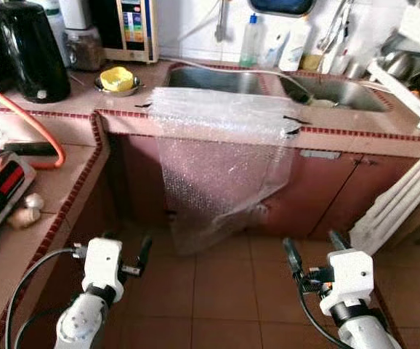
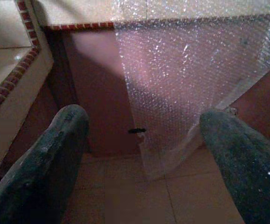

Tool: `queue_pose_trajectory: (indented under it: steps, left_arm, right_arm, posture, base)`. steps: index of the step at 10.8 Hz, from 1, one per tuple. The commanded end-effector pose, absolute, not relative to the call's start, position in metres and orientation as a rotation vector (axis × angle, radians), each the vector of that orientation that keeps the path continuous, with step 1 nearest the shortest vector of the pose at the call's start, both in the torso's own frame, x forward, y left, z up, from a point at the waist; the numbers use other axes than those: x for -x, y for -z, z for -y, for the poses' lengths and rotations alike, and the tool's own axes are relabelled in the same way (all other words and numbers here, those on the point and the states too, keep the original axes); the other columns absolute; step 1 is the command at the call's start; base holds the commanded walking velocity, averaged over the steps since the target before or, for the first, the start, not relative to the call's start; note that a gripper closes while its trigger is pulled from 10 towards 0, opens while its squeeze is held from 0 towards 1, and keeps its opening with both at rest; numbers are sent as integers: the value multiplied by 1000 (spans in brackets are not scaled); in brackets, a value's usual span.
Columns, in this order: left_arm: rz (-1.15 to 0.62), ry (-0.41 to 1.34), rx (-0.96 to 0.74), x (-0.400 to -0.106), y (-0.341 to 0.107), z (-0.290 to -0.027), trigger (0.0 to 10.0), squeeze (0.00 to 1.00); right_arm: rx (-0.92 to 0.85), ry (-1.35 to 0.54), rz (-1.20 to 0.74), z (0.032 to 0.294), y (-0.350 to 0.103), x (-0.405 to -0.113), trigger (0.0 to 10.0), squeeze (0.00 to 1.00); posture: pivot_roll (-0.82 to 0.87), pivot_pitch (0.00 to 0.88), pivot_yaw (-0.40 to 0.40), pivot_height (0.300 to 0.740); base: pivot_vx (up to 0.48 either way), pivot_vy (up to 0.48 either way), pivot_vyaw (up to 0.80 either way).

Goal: Kitchen organization

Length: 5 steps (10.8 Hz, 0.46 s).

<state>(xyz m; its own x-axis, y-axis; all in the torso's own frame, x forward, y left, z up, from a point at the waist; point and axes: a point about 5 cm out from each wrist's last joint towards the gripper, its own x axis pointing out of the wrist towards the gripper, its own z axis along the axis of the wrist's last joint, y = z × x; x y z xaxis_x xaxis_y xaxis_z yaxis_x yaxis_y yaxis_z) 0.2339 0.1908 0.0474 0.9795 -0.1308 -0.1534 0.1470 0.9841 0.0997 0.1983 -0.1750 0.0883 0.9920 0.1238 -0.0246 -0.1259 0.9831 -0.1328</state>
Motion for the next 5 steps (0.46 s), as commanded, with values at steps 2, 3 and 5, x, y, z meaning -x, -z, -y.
queue_pose_trajectory:
  steps: [2, 3, 5]
  left_arm:
    - [-148, 155, -124, -233, -50, -194, 10000, 0]
    - [-162, 134, -104, -228, -47, -200, 10000, 0]
    - [-148, 14, -132, -210, -53, -227, 10000, 0]
  right_arm:
    - [127, -122, -28, 176, -86, -196, 10000, 0]
    - [124, -115, -31, 177, -85, -195, 10000, 0]
    - [119, -125, -29, 175, -86, -194, 10000, 0]
  posture:
    - [68, 0, -48, 740]
    - [76, 0, -49, 740]
    - [95, 0, -72, 740]
  base:
    - [0, 0, 0]
    - [0, 0, 0]
    - [0, 0, 0]
